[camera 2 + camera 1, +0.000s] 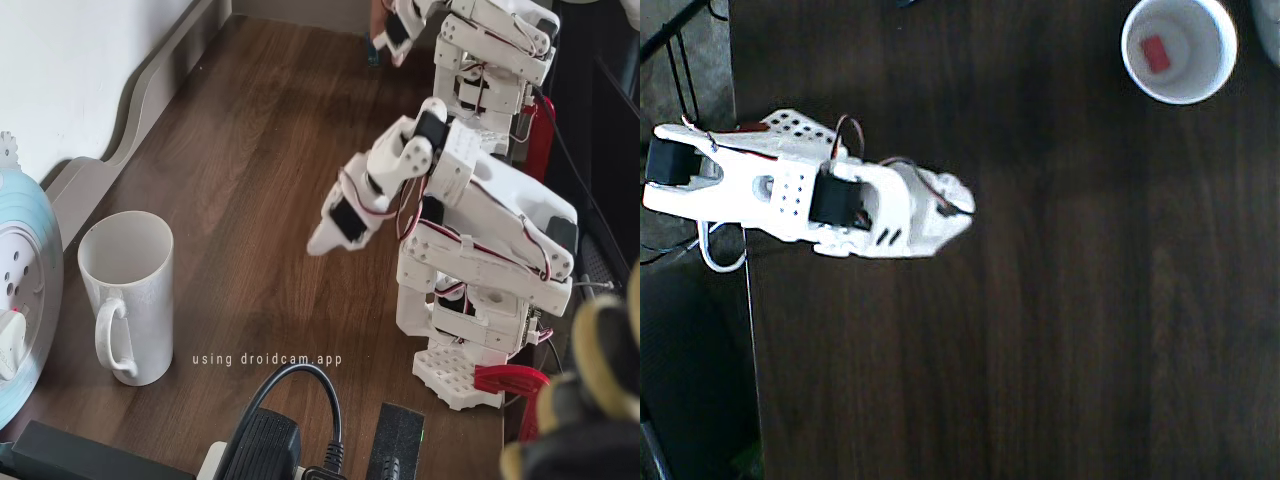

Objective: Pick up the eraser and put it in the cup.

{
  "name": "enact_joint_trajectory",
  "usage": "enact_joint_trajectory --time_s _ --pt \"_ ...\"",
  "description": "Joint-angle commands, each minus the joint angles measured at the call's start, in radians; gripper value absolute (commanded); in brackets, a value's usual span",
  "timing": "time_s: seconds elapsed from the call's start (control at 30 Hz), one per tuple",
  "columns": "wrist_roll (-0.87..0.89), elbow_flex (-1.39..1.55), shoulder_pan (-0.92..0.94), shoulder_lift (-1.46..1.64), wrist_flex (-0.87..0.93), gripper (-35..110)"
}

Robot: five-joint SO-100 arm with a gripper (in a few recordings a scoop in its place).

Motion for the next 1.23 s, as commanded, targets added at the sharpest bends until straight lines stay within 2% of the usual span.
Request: enact_joint_trajectory --time_s 0.0,0.17,1.2 --pt "-0.258 0.021 -0.005 0.018 0.163 0" --pt "-0.132 0.023 -0.201 0.017 0.201 0" --pt "-0.123 0.023 -0.184 0.017 0.199 5"
